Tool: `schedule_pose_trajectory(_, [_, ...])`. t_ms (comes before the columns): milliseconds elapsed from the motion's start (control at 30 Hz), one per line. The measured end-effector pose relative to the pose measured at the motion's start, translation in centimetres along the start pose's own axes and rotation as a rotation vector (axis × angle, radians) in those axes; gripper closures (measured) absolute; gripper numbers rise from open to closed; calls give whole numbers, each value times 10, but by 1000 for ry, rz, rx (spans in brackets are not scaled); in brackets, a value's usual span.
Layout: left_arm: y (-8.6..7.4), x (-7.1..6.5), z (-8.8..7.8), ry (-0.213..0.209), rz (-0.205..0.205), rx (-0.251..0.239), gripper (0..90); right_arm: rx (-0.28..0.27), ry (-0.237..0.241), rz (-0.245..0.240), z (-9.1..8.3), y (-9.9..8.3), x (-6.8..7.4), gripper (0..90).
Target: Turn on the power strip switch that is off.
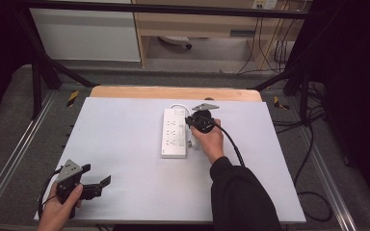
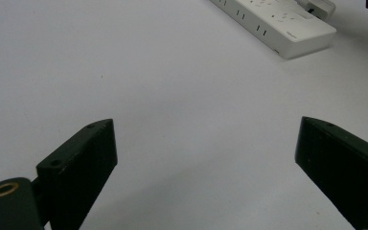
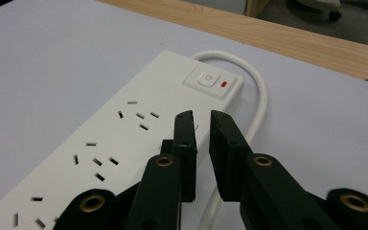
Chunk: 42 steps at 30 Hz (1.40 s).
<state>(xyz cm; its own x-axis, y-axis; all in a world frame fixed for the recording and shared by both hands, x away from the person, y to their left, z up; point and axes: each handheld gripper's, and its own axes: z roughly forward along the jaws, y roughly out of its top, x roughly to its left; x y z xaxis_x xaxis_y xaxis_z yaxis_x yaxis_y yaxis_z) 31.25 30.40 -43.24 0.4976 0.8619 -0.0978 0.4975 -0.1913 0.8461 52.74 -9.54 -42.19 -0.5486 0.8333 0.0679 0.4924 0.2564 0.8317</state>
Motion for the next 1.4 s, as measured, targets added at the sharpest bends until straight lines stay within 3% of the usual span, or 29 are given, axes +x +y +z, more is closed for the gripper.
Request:
schedule_pose_trajectory(600, [0,0,0,-3,8,-2,72,4,15,-28,9,-8,8,900])
schedule_pose_trajectory(1400, [0,0,0,-1,9,3,72,8,37,-19,11,-15,13,900])
